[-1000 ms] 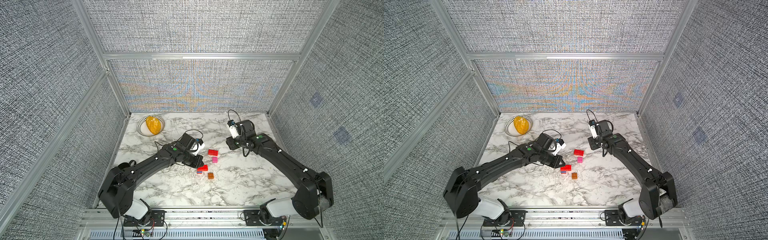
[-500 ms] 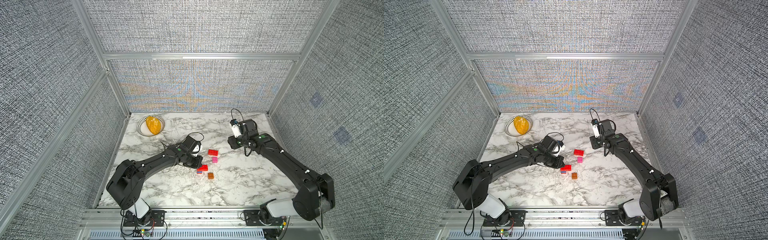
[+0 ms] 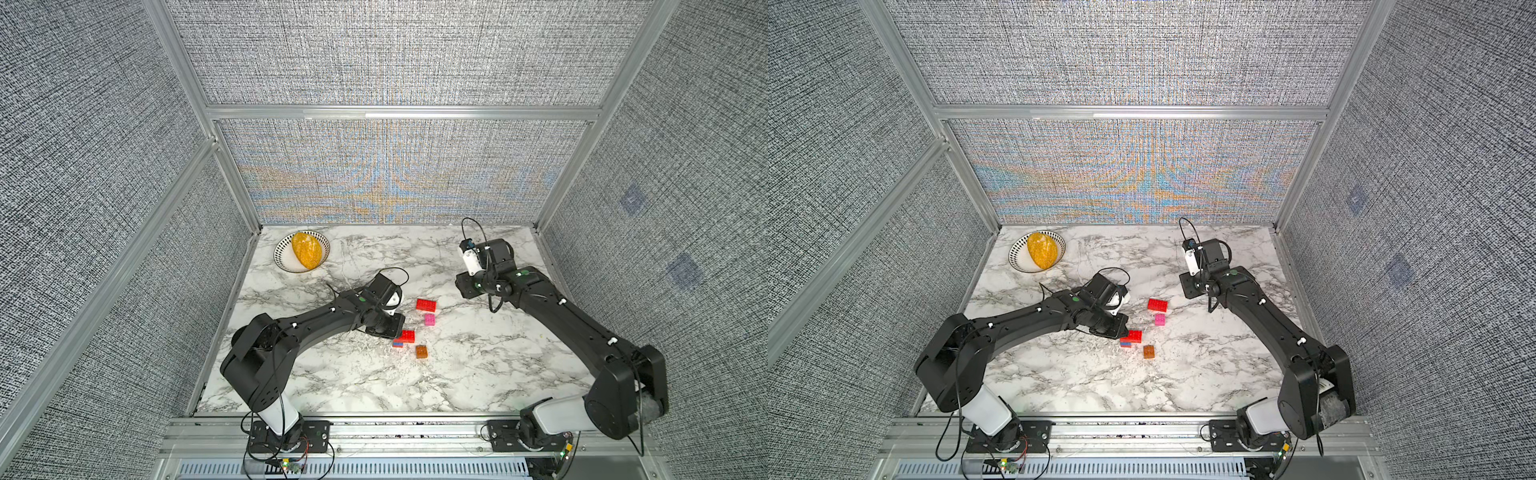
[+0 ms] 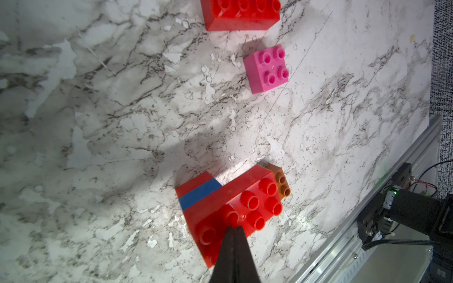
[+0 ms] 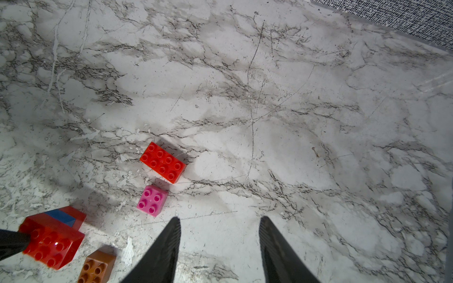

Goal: Assemble the letter p with lego
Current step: Adjust the lego brick at the center of the board, then pick up the lego brick from the center of the board.

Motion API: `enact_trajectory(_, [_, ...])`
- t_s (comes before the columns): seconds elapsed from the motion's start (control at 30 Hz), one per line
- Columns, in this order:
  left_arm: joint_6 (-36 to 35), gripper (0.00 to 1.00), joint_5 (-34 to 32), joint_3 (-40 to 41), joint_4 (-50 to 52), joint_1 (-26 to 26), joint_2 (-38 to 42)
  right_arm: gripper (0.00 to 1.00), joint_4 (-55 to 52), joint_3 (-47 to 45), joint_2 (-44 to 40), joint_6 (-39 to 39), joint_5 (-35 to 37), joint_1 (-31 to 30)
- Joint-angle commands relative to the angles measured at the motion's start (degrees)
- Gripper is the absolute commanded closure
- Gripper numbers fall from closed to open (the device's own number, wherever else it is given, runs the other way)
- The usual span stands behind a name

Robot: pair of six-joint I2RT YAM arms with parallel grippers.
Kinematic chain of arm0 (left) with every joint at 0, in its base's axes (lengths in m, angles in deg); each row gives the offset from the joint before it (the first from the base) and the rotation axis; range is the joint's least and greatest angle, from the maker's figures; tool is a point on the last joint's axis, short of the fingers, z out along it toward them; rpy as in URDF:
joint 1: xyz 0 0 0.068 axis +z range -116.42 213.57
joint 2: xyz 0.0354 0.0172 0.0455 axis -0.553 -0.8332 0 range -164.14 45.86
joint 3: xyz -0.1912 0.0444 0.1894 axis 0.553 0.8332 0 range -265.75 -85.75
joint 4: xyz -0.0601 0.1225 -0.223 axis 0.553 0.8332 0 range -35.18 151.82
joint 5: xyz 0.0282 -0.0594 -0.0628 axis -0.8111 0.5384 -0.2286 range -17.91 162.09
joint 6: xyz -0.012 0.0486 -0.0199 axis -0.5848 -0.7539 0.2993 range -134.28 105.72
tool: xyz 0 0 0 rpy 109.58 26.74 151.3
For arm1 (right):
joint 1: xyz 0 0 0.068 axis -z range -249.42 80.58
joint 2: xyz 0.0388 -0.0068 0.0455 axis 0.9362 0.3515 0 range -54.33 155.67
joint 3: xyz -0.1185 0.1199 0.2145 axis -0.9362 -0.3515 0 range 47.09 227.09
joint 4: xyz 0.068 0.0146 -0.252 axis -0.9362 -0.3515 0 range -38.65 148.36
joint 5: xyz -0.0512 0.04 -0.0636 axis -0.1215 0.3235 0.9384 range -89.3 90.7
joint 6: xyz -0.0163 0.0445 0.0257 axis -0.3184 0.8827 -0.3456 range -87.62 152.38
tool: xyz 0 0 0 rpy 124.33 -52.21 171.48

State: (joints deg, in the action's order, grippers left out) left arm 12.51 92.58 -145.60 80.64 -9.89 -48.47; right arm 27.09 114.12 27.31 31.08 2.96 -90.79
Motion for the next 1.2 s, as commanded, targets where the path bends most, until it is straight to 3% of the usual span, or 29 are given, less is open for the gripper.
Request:
enact_trajectory(0.0, [-0.77,1.0,-0.91,-0.18,1.14,-0.04,0.46,0.45,0.24,-0.05,0.14,-0.32,-0.96,-0.04])
enact_trajectory(0.4, [-1.45,1.0,-2.15,-3.25,2.99,-0.04,6.46,0.43,0.05,-0.32,0.82,-0.7,-1.78,-0.26])
enact_trajectory(0.53, [-1.56,1.0,-5.61,-2.84,2.99,0.02,9.64,0.43,-1.97,0.39,3.04,3.22,0.99,-2.61])
enact_trajectory(0.63, [-2.11,0.68,-8.89,-2.33,3.26,0.2,12.45,0.43,-2.67,0.32,4.58,10.49,4.65,-6.53])
enact_trajectory(0.77, [-2.97,0.46,-13.11,-2.2,4.95,0.95,15.65,0.41,-1.07,-0.89,6.22,20.02,7.26,-13.8])
enact_trajectory(0.93, [-5.04,0.42,-15.22,-1.21,5.58,2.04,20.32,0.4,-1.28,-1.1,10.91,30.87,11.61,-20.15])
enact_trajectory(1.17, [-5.23,0.37,-18.27,3.14,4.31,3.76,28.25,0.4,-3.33,-1.05,17.45,38.27,13.8,-21.31])
